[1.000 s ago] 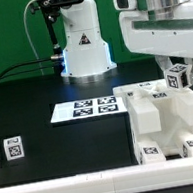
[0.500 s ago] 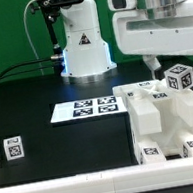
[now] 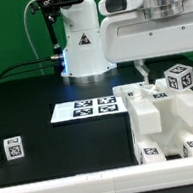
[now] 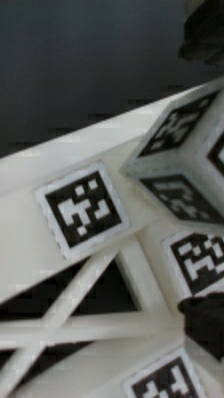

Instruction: Assemble chair

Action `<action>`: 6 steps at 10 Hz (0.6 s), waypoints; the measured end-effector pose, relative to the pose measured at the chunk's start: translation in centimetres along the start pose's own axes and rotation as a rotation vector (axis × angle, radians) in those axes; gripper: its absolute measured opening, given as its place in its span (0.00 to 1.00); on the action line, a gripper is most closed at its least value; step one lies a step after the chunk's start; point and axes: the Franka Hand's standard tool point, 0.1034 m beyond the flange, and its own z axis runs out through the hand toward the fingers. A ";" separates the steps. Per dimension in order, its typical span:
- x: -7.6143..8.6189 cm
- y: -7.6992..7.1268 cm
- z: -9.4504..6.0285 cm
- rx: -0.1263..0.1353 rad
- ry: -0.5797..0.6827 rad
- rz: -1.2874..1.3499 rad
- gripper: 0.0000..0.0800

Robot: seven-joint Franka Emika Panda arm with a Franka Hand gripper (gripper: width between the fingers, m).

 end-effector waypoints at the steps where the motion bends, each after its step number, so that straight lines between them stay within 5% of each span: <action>1: -0.2 -0.6 -0.1 -0.010 0.007 -0.169 0.81; 4: 0.1 -0.4 0.2 -0.007 0.036 -0.334 0.81; 6: 0.1 -0.3 0.3 -0.006 0.036 -0.291 0.48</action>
Offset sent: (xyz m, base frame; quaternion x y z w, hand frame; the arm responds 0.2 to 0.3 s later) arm 0.0000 0.0000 0.0000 0.0000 0.0000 0.0650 0.9979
